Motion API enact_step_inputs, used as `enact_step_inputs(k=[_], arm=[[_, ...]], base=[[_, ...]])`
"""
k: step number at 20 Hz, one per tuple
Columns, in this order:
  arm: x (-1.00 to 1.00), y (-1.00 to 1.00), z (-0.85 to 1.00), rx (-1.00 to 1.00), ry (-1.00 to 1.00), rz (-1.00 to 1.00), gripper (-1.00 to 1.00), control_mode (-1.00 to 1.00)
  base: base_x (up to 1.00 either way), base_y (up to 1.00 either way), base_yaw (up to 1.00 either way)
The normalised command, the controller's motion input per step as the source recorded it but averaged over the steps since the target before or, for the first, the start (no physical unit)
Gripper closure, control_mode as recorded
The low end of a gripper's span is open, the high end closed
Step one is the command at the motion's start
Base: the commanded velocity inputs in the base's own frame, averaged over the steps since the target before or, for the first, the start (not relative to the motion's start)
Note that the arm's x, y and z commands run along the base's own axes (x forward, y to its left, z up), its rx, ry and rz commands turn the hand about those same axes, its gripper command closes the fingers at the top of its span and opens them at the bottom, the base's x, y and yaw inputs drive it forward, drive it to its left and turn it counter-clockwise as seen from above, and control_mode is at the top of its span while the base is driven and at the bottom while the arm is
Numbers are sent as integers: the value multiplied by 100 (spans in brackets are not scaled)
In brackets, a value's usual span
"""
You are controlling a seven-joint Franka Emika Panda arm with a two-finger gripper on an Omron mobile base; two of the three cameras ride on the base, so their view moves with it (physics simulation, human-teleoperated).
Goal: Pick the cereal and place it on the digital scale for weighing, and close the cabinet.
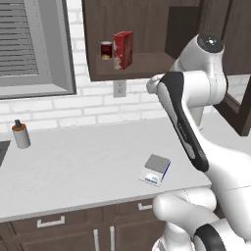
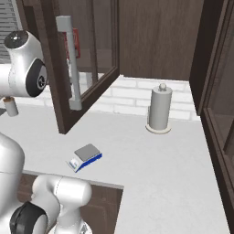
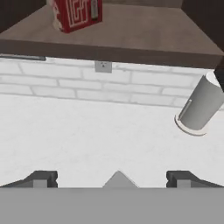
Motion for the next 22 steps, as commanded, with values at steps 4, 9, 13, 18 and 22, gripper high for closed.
enact_step_inputs(k=[4,9,13,18,22], arm=[[0,5,47,0,-20,0,-100,-100],[0,27,40,0,-28,0,-100,-100],[2,17,33,0,-28,0,-100,-100],[1,4,32,2,-14,0,-100,-100],[0,4,33,5,-1,0,-100,-100]], base=[[0,0,0],[0,0,0],[0,0,0],[0,0,0],[0,0,0]])
